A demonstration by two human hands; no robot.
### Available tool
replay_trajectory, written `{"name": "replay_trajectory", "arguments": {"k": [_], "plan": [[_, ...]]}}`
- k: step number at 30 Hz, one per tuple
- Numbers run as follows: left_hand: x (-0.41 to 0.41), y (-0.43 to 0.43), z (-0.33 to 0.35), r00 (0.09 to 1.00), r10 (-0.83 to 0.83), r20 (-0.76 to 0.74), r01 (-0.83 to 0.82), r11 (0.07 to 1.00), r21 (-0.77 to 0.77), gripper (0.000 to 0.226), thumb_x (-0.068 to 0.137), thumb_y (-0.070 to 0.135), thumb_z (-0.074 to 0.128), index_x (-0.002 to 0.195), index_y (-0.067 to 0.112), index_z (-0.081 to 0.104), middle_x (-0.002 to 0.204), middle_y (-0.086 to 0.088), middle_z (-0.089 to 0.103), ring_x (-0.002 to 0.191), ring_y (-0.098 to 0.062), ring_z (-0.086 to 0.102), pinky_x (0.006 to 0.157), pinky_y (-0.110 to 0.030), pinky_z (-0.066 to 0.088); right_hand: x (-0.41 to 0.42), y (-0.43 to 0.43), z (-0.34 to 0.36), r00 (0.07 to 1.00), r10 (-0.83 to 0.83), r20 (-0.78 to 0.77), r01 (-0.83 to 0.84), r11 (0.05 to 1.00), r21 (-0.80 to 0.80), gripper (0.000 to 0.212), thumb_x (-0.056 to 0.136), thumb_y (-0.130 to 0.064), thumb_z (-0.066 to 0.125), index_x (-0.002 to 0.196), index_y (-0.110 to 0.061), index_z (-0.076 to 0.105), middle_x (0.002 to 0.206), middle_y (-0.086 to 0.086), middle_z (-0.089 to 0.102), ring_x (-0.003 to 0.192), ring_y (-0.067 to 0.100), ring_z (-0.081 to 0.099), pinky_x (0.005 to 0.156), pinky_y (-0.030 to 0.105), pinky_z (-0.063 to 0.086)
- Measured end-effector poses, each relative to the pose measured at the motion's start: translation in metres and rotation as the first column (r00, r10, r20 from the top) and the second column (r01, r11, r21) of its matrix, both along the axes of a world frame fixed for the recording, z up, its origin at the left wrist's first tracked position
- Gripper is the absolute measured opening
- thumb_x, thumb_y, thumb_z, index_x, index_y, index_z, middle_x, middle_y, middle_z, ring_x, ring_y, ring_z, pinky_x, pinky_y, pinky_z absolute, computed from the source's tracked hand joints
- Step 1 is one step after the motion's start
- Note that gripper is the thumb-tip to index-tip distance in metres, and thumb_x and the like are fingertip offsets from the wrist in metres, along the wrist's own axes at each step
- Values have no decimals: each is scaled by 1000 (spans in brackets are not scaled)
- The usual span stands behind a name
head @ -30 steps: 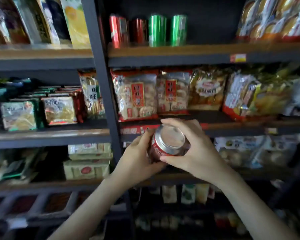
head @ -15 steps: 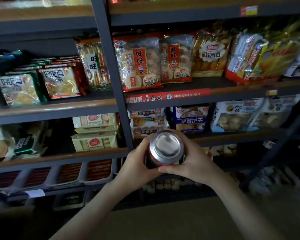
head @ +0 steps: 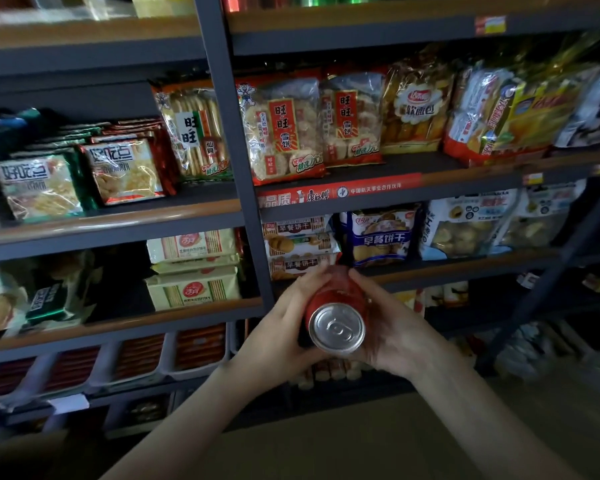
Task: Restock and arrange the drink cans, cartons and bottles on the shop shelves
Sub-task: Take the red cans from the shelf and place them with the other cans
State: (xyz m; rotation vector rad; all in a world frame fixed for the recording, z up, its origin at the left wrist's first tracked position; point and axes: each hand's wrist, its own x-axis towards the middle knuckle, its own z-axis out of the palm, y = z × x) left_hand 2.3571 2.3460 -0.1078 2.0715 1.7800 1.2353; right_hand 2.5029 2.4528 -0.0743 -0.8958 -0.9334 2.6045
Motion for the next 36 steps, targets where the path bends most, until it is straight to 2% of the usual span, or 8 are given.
{"name": "replay_trajectory", "arguments": {"k": [6, 11, 15, 17, 21, 26, 30, 36], "plan": [[9, 11, -5, 969, 12, -246, 16, 994, 111, 77, 78, 39, 72, 141, 20, 32, 148, -2, 36, 139, -13, 36, 109, -22, 38, 10, 7, -4, 990, 66, 126, -82, 988, 128, 63, 72, -44, 72, 122, -9, 59, 108, 24, 70, 95, 37, 70, 75, 48, 59], [21, 11, -2, 975, 39, -217, -27, 998, 59, 79, 74, 46, 75, 137, 22, 35, 131, -2, 57, 118, -9, 55, 88, -19, 51, 21, 13, -17, 938, 99, 332, -230, 894, 384, 75, 75, -73, 48, 115, -11, 65, 107, 18, 72, 102, 31, 68, 95, 47, 52], [29, 6, -5, 982, 157, -103, -167, 982, -88, 82, 64, 56, 78, 132, 32, 40, 109, 10, 69, 99, -4, 62, 76, -13, 51, 36, 11, -29, 910, 57, 411, -321, 726, 608, 105, 34, -105, 36, 102, -35, 73, 103, -9, 71, 103, 14, 63, 103, 42, 44], [32, 5, -9, 978, 210, -21, -210, 965, -159, 86, 59, 59, 80, 132, 29, 46, 105, 11, 70, 96, -3, 66, 79, -16, 51, 35, 11, -26, 958, 10, 288, -229, 635, 738, 94, 51, -100, 42, 125, -44, 57, 128, -21, 57, 123, 4, 51, 111, 38, 36], [34, 5, -9, 971, 217, 97, -198, 963, -181, 88, 58, 60, 75, 133, 24, 48, 98, 20, 65, 94, 6, 61, 76, -4, 46, 44, -4, -16, 961, 136, 242, -276, 396, 876, 55, 76, -63, 68, 123, -55, 42, 121, -30, 57, 116, -11, 51, 96, 12, 42], [31, 6, -4, 976, 205, 66, -192, 967, -169, 89, 57, 65, 66, 133, 23, 48, 102, 13, 70, 91, -1, 67, 78, -16, 53, 39, -5, -21, 979, 25, 205, -205, 224, 953, 66, 78, -31, 80, 123, -51, 36, 119, -30, 54, 112, -16, 50, 91, 5, 39], [31, 4, -2, 974, 198, 109, -181, 972, -150, 84, 63, 62, 68, 135, 31, 39, 107, 16, 65, 97, -3, 65, 77, -12, 52, 37, -3, -19, 991, -4, 136, -130, 279, 952, 68, 70, -42, 82, 123, -51, 41, 111, -35, 59, 109, -14, 54, 91, 9, 44], [38, -6, -2, 955, 145, 258, -108, 982, -152, 85, 70, 49, 79, 134, 50, 23, 126, 24, 46, 109, 9, 56, 79, -11, 51, 30, 5, -19, 989, -54, -140, 140, 666, 733, 67, 59, -51, 83, 119, -32, 62, 111, -2, 70, 106, 19, 67, 80, 32, 57]]}}
